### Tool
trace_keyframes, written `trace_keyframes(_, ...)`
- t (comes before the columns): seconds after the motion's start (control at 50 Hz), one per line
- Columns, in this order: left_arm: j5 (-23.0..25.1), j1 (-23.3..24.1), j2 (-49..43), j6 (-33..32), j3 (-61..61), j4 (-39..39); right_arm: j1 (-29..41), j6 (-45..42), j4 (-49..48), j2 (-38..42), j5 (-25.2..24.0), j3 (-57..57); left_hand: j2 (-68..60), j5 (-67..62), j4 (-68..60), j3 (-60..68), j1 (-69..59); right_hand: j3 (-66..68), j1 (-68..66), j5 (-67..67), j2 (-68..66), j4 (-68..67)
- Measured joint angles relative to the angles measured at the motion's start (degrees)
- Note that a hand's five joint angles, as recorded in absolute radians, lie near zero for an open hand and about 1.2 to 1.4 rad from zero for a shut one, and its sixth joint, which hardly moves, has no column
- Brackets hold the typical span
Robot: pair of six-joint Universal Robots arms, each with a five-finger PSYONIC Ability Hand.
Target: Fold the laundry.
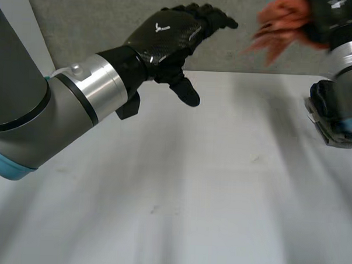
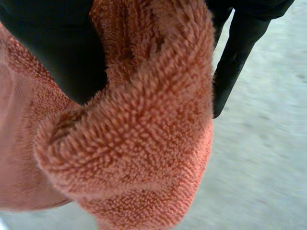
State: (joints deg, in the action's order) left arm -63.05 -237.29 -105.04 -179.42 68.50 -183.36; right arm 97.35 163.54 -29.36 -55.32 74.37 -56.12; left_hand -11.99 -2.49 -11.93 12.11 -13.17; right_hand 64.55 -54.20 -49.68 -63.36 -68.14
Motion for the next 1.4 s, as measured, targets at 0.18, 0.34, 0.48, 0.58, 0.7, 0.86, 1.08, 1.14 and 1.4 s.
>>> trace_keyframes(0.18, -0.5, 0.2, -1.0, 1.5, 2.0, -1.6, -17.6, 0.9, -0.6, 12.3, -10.4, 10.0, 0.0, 0.0, 0.0, 0.0, 0.0, 0.0, 0.0, 0.0, 0.0, -0.2)
trace_keyframes(0.34, -0.5, 1.3, -4.4, 1.2, 2.4, -1.4, -28.2, 1.3, -0.1, 30.5, -27.7, 16.8, 0.0, 0.0, 0.0, 0.0, 0.0, 0.5, 0.0, -0.2, 0.0, -0.5)
trace_keyframes(0.48, -0.5, 2.2, -6.2, 1.0, 2.2, -1.4, -32.1, 2.6, 1.8, 36.3, -36.5, 18.3, 0.0, 0.0, 0.0, 0.0, 0.0, 0.9, 0.0, -4.9, 0.0, -0.7)
trace_keyframes(0.58, -0.5, 2.6, -6.4, 1.1, 1.9, -1.5, -33.6, 3.1, 2.4, 34.1, -37.3, 17.1, 0.0, 0.0, 0.0, 0.0, 0.0, -9.9, 3.9, 4.8, 10.4, 10.5)
trace_keyframes(0.7, -0.6, 3.4, -6.1, 1.3, 1.6, -1.5, -34.4, 4.5, 3.9, 27.0, -34.9, 13.2, 0.0, 0.0, 0.0, 0.0, 0.0, -51.6, 41.5, 45.6, 50.8, 54.6)
trace_keyframes(0.86, -0.6, 4.7, -5.6, 1.3, 2.0, -1.4, -36.1, 7.0, 17.6, 13.2, -24.8, 6.9, 0.0, 0.0, 0.0, 0.0, 0.0, -52.4, 41.5, 47.2, 51.2, 56.0)
trace_keyframes(1.08, -0.6, 5.8, -4.2, 1.7, 2.2, -1.4, -42.3, -10.7, 36.8, 4.9, 1.3, 10.3, 0.0, 0.0, 0.0, 0.0, 0.0, -52.4, 41.5, 47.2, 51.2, 56.0)
trace_keyframes(1.14, -0.9, 5.7, -3.1, 1.9, 1.6, -1.9, -42.2, -16.8, 34.2, 3.5, 9.5, 14.5, 0.0, 0.0, 0.0, 0.0, 0.0, -52.4, 41.5, 47.2, 51.2, 56.0)
trace_keyframes(1.4, -21.4, -0.6, 2.7, 4.2, -7.0, -5.8, -20.6, -9.4, 5.3, -12.5, 6.5, 4.1, 0.0, 0.0, 0.0, 0.0, 0.0, -52.4, 41.5, 47.2, 51.3, 56.0)
